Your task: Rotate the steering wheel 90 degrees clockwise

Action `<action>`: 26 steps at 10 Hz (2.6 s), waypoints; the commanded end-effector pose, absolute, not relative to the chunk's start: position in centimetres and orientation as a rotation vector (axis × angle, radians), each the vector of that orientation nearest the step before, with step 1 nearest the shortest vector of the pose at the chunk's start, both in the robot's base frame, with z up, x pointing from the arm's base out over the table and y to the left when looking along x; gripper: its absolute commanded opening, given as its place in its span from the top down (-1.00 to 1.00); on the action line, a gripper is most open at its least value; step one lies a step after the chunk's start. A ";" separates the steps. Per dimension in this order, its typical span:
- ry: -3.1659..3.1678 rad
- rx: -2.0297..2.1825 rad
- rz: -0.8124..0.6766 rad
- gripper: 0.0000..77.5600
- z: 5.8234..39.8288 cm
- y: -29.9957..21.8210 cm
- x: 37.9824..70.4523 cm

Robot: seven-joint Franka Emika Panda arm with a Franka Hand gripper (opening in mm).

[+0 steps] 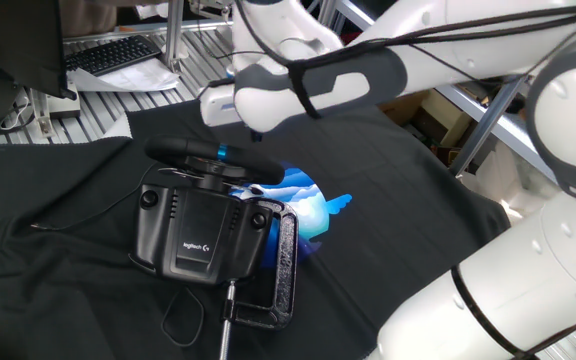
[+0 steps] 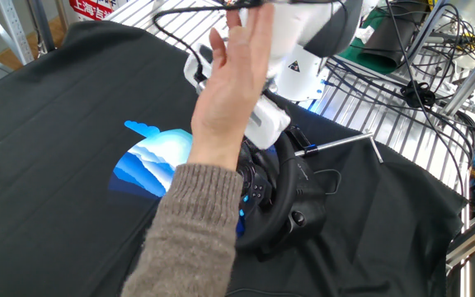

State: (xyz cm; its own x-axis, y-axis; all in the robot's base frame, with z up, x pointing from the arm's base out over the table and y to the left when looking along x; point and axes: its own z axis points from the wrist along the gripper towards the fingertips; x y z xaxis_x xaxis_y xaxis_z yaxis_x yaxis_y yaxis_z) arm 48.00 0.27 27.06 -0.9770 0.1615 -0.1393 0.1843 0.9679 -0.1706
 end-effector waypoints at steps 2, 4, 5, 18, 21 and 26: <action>3.168 0.252 -0.158 0.97 27.6 0.1 46.6; 3.227 0.301 -0.168 0.97 27.5 0.1 46.6; 3.291 0.279 -0.086 0.97 27.5 0.1 46.6; 3.404 0.524 0.290 0.97 28.5 1.6 45.9; 3.396 0.566 0.356 0.97 28.6 2.0 45.6; 3.401 0.643 0.407 0.97 28.7 2.4 45.3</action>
State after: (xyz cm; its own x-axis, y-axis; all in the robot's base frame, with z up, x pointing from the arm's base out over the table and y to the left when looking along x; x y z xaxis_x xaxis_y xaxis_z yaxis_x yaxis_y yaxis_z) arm 45.34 2.20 28.50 -0.8775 0.3046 0.3704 0.3830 0.9100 0.1588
